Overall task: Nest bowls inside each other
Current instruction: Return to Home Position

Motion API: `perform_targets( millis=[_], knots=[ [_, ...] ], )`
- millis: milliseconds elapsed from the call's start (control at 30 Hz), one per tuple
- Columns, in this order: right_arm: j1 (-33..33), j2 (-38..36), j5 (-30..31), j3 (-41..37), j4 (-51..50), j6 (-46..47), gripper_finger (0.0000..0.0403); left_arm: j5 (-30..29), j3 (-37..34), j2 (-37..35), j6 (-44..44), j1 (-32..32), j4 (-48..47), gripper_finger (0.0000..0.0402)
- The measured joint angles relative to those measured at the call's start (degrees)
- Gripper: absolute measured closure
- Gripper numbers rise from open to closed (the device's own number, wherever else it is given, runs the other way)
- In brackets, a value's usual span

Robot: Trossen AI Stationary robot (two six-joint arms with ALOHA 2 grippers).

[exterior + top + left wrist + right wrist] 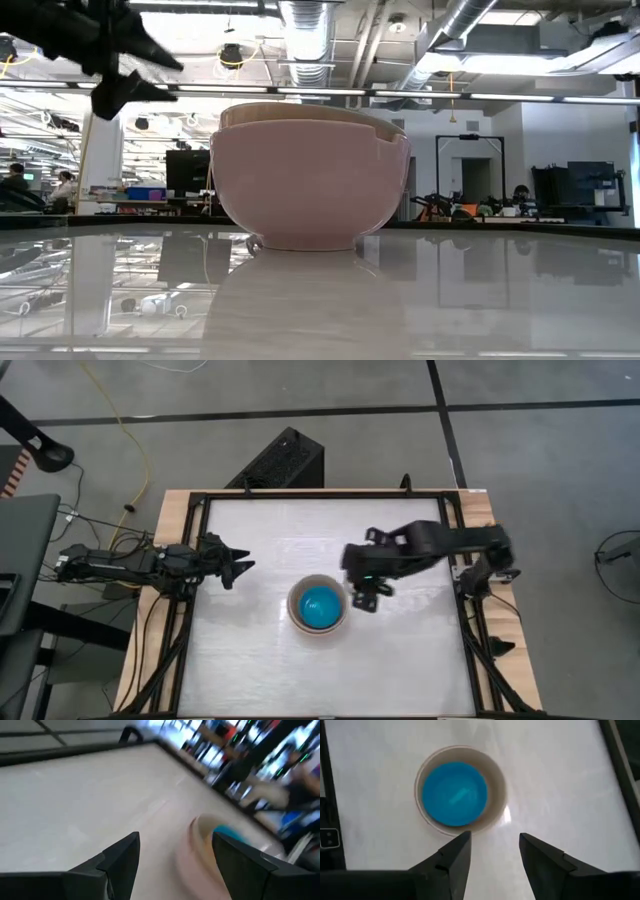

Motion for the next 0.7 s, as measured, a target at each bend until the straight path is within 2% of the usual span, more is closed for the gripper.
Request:
perform_targets(
  millis=[100,233,433,700],
  knots=[
    [1.59,-8.28,3.08,-9.92,6.42,0.02,0.0206,-0.76,0.00,-0.02,1.50,0.00,7.13,0.0164],
    [1.88,-21.57,3.56,-28.41,22.86,0.16,0.0217,-0.56,0.18,-0.07,7.00,0.00,14.76,0.0164],
    [-0.28,-38.72,1.32,-56.69,52.47,-0.27,0.0246,0.34,2.11,-0.28,14.34,0.00,14.84,0.0164],
    [-4.71,-52.10,-4.56,-83.32,82.71,-2.78,0.0298,1.13,2.03,-7.93,26.66,0.01,14.13,0.0164]
  ],
)
